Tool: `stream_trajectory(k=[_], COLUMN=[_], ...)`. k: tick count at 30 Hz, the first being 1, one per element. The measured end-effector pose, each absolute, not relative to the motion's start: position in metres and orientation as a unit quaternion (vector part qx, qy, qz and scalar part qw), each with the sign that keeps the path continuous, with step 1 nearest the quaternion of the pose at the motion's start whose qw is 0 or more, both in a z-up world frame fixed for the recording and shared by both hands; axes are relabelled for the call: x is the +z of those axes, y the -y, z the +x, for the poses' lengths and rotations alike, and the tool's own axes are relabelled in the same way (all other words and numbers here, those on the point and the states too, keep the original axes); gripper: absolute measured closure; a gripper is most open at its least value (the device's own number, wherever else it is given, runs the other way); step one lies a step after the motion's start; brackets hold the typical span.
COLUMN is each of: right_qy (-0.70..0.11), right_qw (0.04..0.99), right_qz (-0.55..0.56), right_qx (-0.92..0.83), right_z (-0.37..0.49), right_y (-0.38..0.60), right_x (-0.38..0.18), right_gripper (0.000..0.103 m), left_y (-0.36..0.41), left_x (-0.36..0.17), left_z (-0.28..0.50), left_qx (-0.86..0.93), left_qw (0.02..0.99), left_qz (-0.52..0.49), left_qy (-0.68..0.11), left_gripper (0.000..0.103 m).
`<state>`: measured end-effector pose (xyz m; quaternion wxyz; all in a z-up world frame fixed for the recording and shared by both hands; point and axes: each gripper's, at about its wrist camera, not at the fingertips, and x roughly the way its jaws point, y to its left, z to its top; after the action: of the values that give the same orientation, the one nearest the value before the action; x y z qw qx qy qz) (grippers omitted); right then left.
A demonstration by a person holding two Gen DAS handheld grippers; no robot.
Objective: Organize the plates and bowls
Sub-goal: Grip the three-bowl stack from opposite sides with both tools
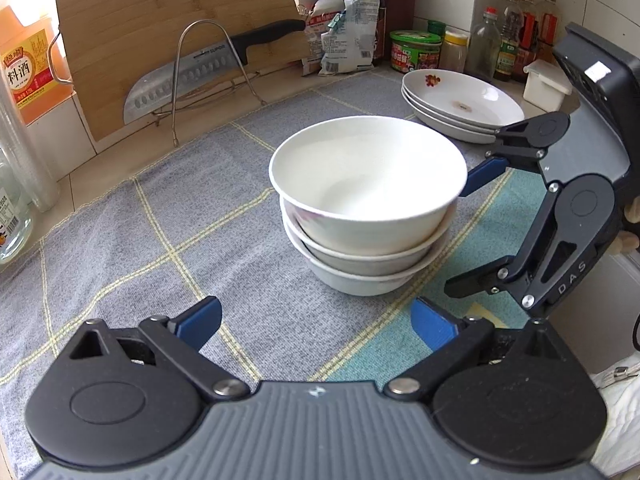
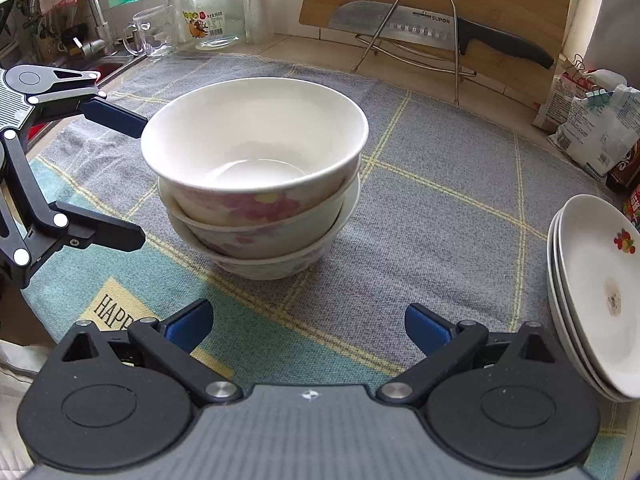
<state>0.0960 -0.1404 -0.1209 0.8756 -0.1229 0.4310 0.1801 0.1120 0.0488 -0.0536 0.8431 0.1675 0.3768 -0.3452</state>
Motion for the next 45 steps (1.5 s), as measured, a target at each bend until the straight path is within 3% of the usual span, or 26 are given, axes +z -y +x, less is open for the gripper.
stream_trajectory(k=[16, 31, 45], right_qy=[-0.444, -0.455, -0.425], right_qw=[0.861, 0.857, 0.833], right_qz=[-0.146, -0.144, -0.200], right_qx=[0.201, 0.192, 0.294], right_z=[0.115, 0.120, 0.135], right_y=[0.140, 0.138, 0.144], right_x=[-0.138, -0.137, -0.135], right_gripper=[0.000, 0.000, 0.000], left_y=[-0.033, -0.035, -0.029], left_x=[-0.091, -0.093, -0.093], left_z=[0.141, 0.150, 0.150], left_qx=[-0.417, -0.457, -0.443], left_qw=[0.798, 0.789, 0.793], left_qz=[0.199, 0.208, 0.219], left_qy=[-0.388, -0.353, -0.357], left_gripper=[0.000, 0.000, 0.001])
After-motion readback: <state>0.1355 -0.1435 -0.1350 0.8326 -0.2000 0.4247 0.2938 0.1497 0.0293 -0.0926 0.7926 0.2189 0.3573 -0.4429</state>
